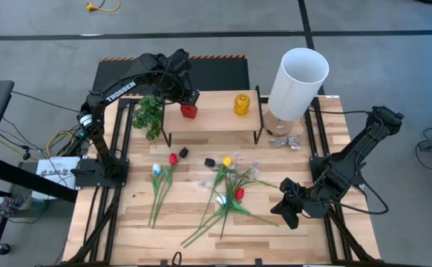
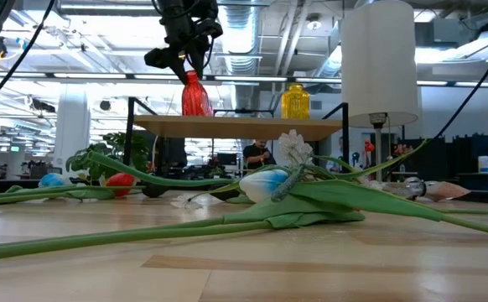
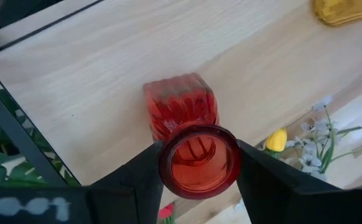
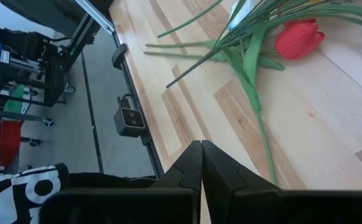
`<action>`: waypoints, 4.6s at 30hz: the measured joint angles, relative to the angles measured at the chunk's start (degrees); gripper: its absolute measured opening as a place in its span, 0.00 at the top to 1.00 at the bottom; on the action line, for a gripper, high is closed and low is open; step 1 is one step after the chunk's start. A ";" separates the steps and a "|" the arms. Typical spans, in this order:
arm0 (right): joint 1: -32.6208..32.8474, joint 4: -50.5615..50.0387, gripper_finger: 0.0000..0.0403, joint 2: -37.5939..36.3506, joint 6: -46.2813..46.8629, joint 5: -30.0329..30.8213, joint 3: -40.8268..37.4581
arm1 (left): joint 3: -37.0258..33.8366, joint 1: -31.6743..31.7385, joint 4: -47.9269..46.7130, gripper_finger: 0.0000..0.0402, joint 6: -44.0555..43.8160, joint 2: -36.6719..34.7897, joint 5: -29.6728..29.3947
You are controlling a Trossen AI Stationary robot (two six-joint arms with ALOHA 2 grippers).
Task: Pick and place flowers into a vace then onto a shelf
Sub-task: Put the red vase on the shelf, then put the left yellow flower into the red vase on the shelf
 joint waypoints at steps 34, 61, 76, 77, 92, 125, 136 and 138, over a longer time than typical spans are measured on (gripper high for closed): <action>0.00 0.00 1.00 0.00 -0.07 -0.13 0.00 | -0.02 1.05 -5.12 0.43 0.61 0.00 2.88; 0.00 0.00 1.00 -0.02 -1.01 -0.17 0.00 | 5.53 0.37 -10.99 0.43 2.18 -3.49 1.40; 2.03 0.83 1.00 -0.02 -1.51 -3.21 0.00 | 5.64 -20.20 -10.97 0.43 -11.33 -16.88 1.65; 2.49 1.34 1.00 -0.02 -1.52 -3.19 0.00 | 5.64 -23.21 -10.97 0.43 -12.54 -17.46 0.98; 11.88 19.11 1.00 -0.02 -13.54 5.13 0.00 | -7.21 -73.06 -1.49 0.43 -36.87 -18.49 -34.95; -4.69 -13.50 1.00 1.50 -13.15 1.61 16.39 | -46.60 -74.23 47.38 0.54 -13.85 -18.43 -19.68; -8.15 -13.88 1.00 9.53 -7.86 -4.53 16.54 | -46.89 -63.98 46.80 0.77 4.07 -21.90 -9.40; -8.45 -14.24 1.00 11.03 -7.09 -4.55 16.94 | -48.21 -62.66 47.04 0.80 4.90 -24.12 -8.91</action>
